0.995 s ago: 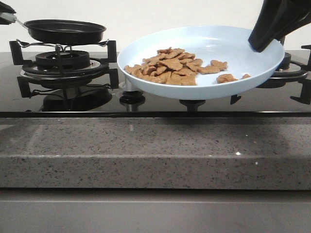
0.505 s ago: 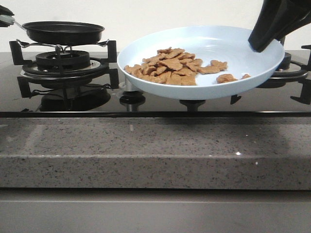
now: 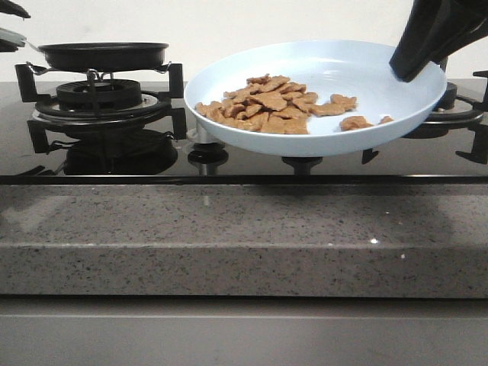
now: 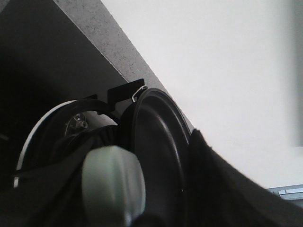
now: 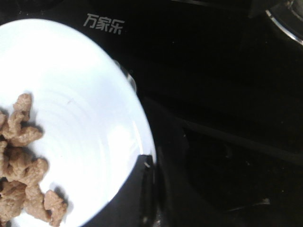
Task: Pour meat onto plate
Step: 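Lower the empty pan back onto its burner with the left gripper, then release the pan handle and raise the left gripper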
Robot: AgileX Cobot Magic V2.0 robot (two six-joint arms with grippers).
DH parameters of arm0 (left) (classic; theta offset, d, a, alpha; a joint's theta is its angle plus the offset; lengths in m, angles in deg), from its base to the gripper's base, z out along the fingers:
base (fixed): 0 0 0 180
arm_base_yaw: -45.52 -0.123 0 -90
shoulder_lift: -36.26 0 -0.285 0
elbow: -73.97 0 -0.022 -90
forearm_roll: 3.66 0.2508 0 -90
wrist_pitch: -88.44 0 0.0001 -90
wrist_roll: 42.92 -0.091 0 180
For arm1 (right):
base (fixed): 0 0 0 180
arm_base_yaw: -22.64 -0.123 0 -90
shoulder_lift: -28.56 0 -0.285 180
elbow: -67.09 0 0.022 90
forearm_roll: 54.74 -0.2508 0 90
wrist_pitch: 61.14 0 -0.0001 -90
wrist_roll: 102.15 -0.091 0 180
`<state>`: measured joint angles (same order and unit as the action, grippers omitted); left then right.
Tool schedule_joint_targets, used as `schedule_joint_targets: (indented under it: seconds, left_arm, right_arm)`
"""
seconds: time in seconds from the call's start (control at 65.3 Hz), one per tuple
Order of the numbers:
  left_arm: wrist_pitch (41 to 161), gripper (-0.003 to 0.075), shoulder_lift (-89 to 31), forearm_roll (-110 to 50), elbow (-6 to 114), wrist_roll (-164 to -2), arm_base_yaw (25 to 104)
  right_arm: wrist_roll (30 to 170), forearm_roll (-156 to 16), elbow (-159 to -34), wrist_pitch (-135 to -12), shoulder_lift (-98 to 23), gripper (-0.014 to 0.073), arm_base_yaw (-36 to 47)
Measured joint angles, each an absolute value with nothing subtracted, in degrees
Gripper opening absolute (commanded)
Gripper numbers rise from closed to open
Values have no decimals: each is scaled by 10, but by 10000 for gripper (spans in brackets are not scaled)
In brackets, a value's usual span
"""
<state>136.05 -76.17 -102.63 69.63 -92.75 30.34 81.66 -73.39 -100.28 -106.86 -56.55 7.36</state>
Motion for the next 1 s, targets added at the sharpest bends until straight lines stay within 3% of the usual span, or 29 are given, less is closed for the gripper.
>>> schedule_joint_targets:
  seconds: [0.352, 0.658, 0.827, 0.995]
  left_arm:
    - [1417, 442, -734, -912, 696, -902, 251]
    - [1430, 442, -596, -729, 696, -870, 247]
    - [1422, 442, -511, -597, 697, -823, 296]
    - [1393, 442, -442, -424, 690, -725, 396]
  right_arm:
    - [817, -734, -1003, -1069, -566, -60, 74]
    - [817, -734, -1003, -1069, -566, -60, 74]
    - [817, -734, -1003, -1069, -566, -60, 74]
    - [817, -734, -1003, -1069, -566, -60, 74]
